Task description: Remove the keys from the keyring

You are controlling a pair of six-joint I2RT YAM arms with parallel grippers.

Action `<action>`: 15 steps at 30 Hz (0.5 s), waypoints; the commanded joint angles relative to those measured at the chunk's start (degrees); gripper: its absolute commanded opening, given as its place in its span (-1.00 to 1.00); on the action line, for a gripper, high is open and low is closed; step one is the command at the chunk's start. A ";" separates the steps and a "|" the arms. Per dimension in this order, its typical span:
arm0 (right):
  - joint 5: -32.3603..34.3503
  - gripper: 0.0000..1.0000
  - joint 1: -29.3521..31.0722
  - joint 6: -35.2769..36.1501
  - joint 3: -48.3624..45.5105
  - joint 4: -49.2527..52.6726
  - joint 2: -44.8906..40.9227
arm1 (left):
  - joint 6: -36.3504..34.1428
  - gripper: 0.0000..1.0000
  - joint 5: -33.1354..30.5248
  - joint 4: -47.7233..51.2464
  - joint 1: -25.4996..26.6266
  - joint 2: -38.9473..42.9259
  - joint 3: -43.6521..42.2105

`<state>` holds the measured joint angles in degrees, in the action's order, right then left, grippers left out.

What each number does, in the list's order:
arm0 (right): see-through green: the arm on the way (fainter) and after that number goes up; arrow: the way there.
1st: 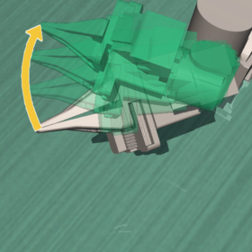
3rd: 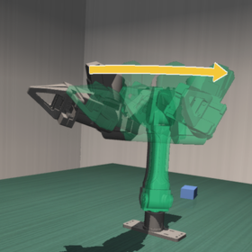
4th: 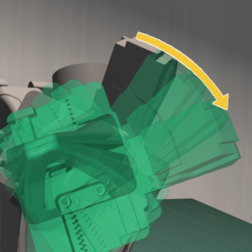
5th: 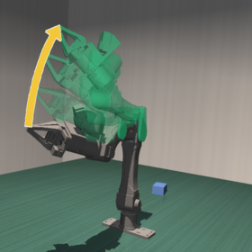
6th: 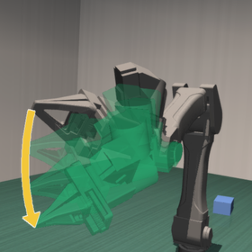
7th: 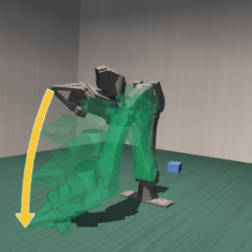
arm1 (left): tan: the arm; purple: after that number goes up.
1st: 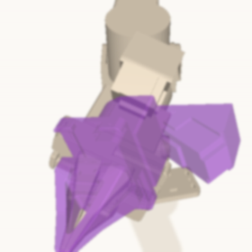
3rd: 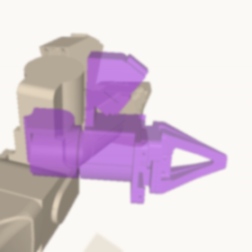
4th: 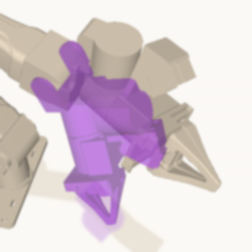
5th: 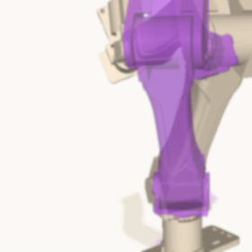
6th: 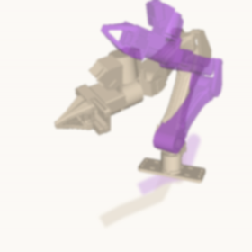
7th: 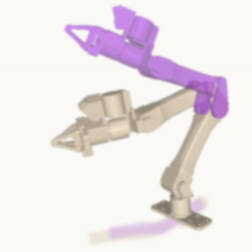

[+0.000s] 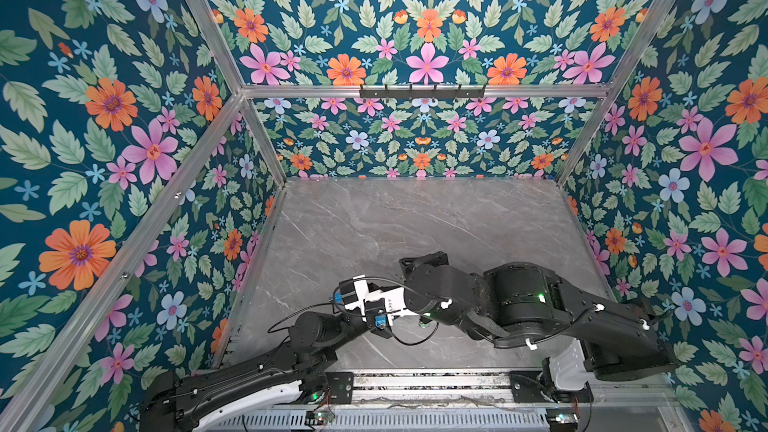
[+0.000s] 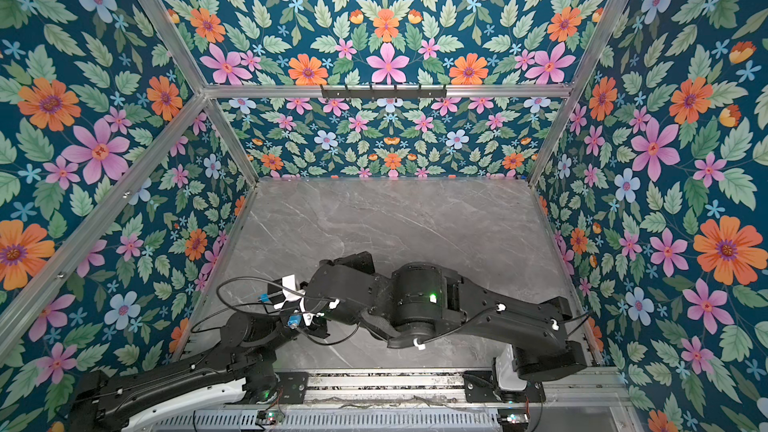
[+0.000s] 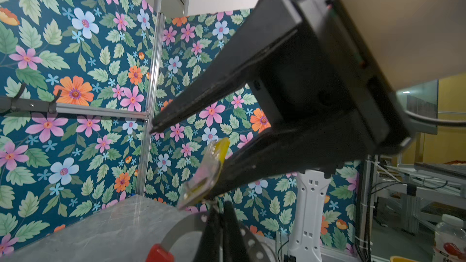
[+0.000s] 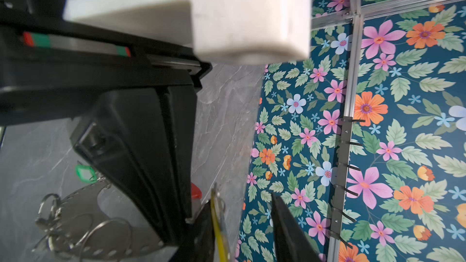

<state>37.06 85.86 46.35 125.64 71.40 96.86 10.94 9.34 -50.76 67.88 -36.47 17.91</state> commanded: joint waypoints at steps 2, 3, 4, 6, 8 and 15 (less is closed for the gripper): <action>-8.87 -0.22 -0.24 -3.80 0.94 -6.87 -0.19 | 0.04 -1.00 14.62 0.77 0.50 0.60 1.13; -10.10 -0.23 -0.50 -3.98 1.00 -7.48 -0.81 | 0.26 -1.00 14.90 0.68 0.51 0.59 1.13; -11.18 -0.23 -0.68 -4.48 1.33 -7.49 -1.11 | 0.52 -1.00 15.19 0.40 0.50 0.52 1.07; -15.04 -0.23 -1.37 -6.17 3.16 -6.16 -0.99 | 1.32 -1.00 16.08 -1.40 0.53 0.29 0.60; -18.93 -0.22 -2.44 -8.29 6.21 -3.50 -0.12 | 2.58 -1.00 17.18 -4.70 0.57 -0.15 -0.21; -28.18 -0.21 -4.89 -12.80 11.30 1.97 1.33 | 4.90 -1.00 20.52 -9.03 0.55 -2.29 -0.16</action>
<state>15.51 81.38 37.85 136.18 80.66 97.45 15.09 20.45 -56.80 67.94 -38.30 17.23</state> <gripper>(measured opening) 0.395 0.051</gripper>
